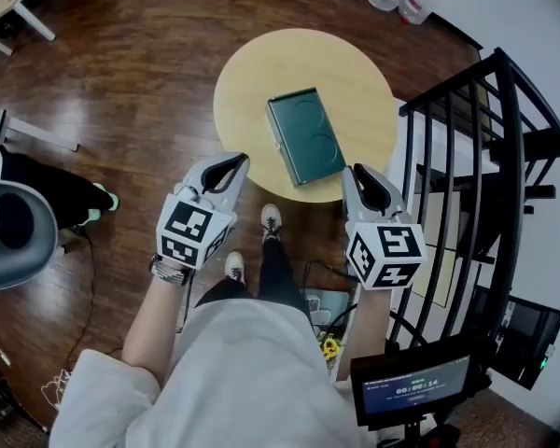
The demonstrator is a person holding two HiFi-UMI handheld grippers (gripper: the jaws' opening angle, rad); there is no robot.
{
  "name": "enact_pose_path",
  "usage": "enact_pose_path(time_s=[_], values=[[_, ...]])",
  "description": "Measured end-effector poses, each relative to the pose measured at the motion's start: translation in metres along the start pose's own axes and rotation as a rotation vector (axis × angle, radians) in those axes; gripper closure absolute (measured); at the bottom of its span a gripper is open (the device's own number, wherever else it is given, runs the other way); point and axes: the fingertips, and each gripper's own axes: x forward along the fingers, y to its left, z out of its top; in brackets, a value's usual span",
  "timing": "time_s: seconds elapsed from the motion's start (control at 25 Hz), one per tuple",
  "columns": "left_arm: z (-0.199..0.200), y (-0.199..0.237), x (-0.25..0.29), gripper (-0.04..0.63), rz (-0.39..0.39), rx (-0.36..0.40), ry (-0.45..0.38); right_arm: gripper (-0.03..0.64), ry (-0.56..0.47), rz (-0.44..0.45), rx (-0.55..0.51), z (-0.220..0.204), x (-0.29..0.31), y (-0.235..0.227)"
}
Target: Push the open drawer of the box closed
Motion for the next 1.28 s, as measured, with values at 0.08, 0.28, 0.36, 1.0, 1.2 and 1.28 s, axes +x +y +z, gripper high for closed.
enact_pose_path(time_s=[0.08,0.28,0.36,1.0,1.2,1.28], values=[[0.012,-0.004,-0.01,0.588,0.002,0.016,-0.033,0.589,-0.03,-0.016,-0.015,0.006,-0.015,0.006],[0.042,-0.025,-0.03,0.588,-0.007,0.07,-0.093,0.595,-0.088,-0.068,-0.028,0.019,-0.054,0.009],[0.051,-0.035,-0.041,0.588,-0.013,0.091,-0.116,0.595,-0.109,-0.087,-0.026,0.023,-0.07,0.01],[0.074,-0.084,-0.086,0.588,-0.007,0.162,-0.217,0.612,-0.242,-0.105,-0.003,0.026,-0.155,0.014],[0.084,-0.093,-0.086,0.588,0.006,0.162,-0.231,0.612,-0.293,-0.12,0.002,0.033,-0.177,-0.002],[0.086,-0.101,-0.084,0.588,0.009,0.157,-0.232,0.612,-0.303,-0.129,0.011,0.032,-0.184,-0.011]])
